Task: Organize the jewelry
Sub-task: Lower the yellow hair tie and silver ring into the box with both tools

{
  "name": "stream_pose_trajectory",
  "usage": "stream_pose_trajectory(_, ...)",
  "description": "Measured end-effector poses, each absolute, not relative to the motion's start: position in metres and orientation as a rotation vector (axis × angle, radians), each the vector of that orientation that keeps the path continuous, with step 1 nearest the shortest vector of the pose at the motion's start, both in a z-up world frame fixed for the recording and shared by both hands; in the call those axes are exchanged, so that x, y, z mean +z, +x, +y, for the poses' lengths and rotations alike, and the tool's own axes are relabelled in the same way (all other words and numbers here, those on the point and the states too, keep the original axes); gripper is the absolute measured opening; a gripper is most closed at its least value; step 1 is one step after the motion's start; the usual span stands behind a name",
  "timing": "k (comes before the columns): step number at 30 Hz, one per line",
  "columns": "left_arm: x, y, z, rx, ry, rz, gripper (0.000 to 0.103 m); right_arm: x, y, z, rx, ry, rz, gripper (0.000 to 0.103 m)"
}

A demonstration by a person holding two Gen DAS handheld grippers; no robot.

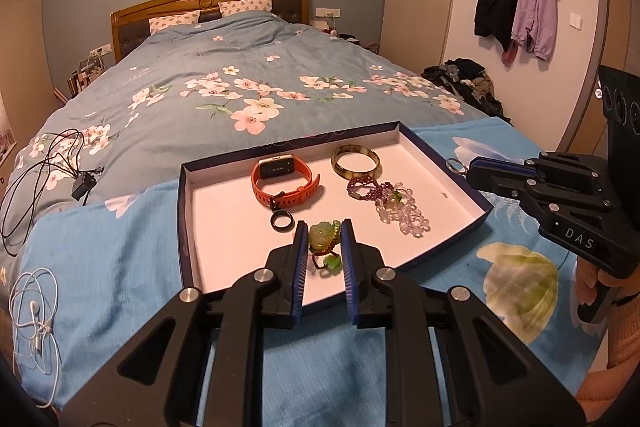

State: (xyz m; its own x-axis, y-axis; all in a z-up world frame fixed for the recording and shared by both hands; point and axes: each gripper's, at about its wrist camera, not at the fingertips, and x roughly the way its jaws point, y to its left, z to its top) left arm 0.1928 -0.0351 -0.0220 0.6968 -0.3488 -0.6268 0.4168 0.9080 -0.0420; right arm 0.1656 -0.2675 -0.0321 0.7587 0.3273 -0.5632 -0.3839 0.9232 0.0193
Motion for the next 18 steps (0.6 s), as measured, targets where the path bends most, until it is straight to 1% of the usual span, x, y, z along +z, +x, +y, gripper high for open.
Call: stream_pose_trajectory(18, -0.028, 0.225, -0.036, -0.425, 0.079, 0.697, 0.017, -0.040, 0.194, -0.258, 0.373, -0.127, 0.625, 0.003)
